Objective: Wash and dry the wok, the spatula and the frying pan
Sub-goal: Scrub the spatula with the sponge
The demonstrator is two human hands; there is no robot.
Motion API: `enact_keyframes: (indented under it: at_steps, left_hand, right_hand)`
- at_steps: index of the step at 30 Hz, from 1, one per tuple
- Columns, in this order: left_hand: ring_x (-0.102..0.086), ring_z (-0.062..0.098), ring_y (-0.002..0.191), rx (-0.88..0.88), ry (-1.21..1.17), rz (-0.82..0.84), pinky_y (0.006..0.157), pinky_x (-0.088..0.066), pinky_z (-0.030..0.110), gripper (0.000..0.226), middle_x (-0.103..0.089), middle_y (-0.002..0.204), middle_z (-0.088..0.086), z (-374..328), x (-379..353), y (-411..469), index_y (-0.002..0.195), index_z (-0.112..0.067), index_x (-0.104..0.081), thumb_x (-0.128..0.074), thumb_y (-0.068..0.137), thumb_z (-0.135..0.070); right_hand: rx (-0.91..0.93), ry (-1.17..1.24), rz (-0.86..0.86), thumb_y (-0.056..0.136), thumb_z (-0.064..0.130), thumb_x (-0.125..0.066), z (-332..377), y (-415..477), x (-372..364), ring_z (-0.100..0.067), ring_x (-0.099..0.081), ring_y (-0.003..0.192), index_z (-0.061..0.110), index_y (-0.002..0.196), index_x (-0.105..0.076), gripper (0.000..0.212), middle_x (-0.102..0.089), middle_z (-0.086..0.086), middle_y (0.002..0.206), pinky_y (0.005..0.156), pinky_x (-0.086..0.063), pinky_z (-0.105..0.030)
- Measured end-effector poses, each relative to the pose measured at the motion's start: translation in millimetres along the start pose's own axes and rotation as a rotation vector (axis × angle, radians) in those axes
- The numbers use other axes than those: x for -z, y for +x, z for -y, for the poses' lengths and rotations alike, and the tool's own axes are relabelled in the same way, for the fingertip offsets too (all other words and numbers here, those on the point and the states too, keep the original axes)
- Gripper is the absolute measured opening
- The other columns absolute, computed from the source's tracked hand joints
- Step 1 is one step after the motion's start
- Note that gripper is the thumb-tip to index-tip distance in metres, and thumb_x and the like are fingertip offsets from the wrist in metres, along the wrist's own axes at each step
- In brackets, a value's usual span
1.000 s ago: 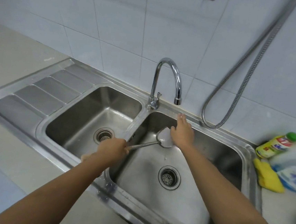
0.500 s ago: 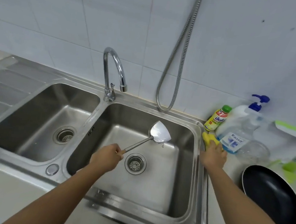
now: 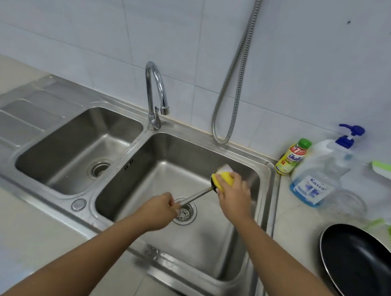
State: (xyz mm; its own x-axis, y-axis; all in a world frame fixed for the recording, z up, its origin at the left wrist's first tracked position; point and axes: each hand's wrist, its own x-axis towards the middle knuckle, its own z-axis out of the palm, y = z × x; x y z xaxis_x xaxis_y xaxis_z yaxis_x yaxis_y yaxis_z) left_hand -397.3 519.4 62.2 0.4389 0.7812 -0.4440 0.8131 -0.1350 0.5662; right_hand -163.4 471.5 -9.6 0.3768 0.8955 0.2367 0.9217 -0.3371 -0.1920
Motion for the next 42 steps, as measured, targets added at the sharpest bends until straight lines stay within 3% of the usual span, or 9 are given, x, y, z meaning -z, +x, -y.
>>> enact_keyframes:
  at_steps: [4,9,12,20,24,28,32,36,42]
  left_hand:
    - [-0.065,0.026,0.094,0.0,0.058,-0.049,0.08,-0.051,0.034,0.029,-0.071,0.097,0.011,4,13,-20,0.107,-0.015,-0.069,-0.051,0.097,-0.036]
    - [-0.068,0.027,0.085,0.023,0.131,-0.022,0.078,-0.057,0.039,0.034,-0.071,0.086,0.012,25,23,-36,0.1,-0.011,-0.072,-0.048,0.098,-0.035]
    - [-0.065,0.02,0.075,0.032,0.153,-0.044,0.073,-0.055,0.034,0.032,-0.068,0.078,0.005,29,19,-39,0.101,-0.016,-0.071,-0.046,0.099,-0.036]
    - [-0.046,0.012,0.055,0.054,0.165,-0.091,0.056,-0.037,0.025,0.033,-0.048,0.059,-0.005,31,16,-38,0.073,-0.02,-0.06,-0.044,0.1,-0.031]
    - [-0.048,0.013,0.058,0.052,0.216,-0.088,0.059,-0.04,0.026,0.033,-0.051,0.062,-0.003,33,14,-41,0.078,-0.018,-0.062,-0.043,0.1,-0.034]
    - [-0.047,0.011,0.058,0.022,0.263,-0.068,0.058,-0.037,0.026,0.031,-0.049,0.061,-0.006,27,12,-44,0.072,-0.025,-0.054,-0.043,0.1,-0.034]
    - [-0.058,0.018,0.068,0.022,0.264,-0.055,0.067,-0.049,0.03,0.028,-0.059,0.071,-0.003,31,10,-44,0.089,-0.023,-0.068,-0.044,0.099,-0.035]
    - [-0.055,0.019,0.071,-0.015,0.272,-0.061,0.064,-0.044,0.028,0.029,-0.056,0.075,-0.003,27,9,-42,0.097,-0.022,-0.07,-0.043,0.099,-0.035]
    - [-0.053,0.018,0.069,-0.024,0.264,-0.076,0.063,-0.04,0.027,0.029,-0.053,0.073,-0.003,30,6,-39,0.096,-0.022,-0.07,-0.044,0.099,-0.034]
  right_hand:
    - [-0.291,0.079,-0.006,0.085,0.024,-0.066,1,7,-11,-0.034,-0.051,0.104,0.035,0.132,-0.055,0.05,-0.048,-0.013,0.13,0.082,-0.046,-0.043]
    - [0.285,-0.053,-0.021,0.066,0.013,-0.079,17,-19,-36,-0.032,-0.06,0.083,0.035,0.112,-0.068,0.053,-0.061,-0.011,0.114,0.068,-0.05,-0.039]
    - [-0.134,0.139,-0.017,0.069,0.011,-0.078,22,-22,-40,-0.036,-0.059,0.086,0.033,0.114,-0.069,0.051,-0.059,-0.014,0.111,0.073,-0.049,-0.043]
    - [-0.224,0.174,-0.021,0.067,0.01,-0.079,38,-36,-53,-0.034,-0.058,0.082,0.033,0.107,-0.072,0.047,-0.059,-0.011,0.106,0.069,-0.049,-0.041]
    - [0.143,0.058,-0.028,0.072,0.017,-0.073,36,-36,-57,-0.03,-0.058,0.084,0.038,0.108,-0.07,0.042,-0.059,-0.007,0.108,0.07,-0.048,-0.039]
    - [-0.23,0.149,-0.082,0.072,0.012,-0.078,29,-18,-50,-0.036,-0.057,0.084,0.031,0.112,-0.072,0.045,-0.058,-0.014,0.108,0.074,-0.047,-0.043]
    - [0.294,-0.009,-0.04,0.07,0.021,-0.077,30,-24,-51,-0.03,-0.058,0.087,0.038,0.109,-0.07,0.044,-0.06,-0.008,0.112,0.072,-0.048,-0.04]
    - [-0.145,0.126,-0.124,0.067,0.012,-0.08,21,-9,-42,-0.036,-0.056,0.082,0.033,0.111,-0.071,0.049,-0.059,-0.015,0.109,0.071,-0.048,-0.041]
    - [-0.013,0.096,-0.034,0.074,0.018,-0.077,25,-9,-37,-0.033,-0.056,0.089,0.037,0.114,-0.069,0.046,-0.058,-0.012,0.114,0.075,-0.047,-0.042]
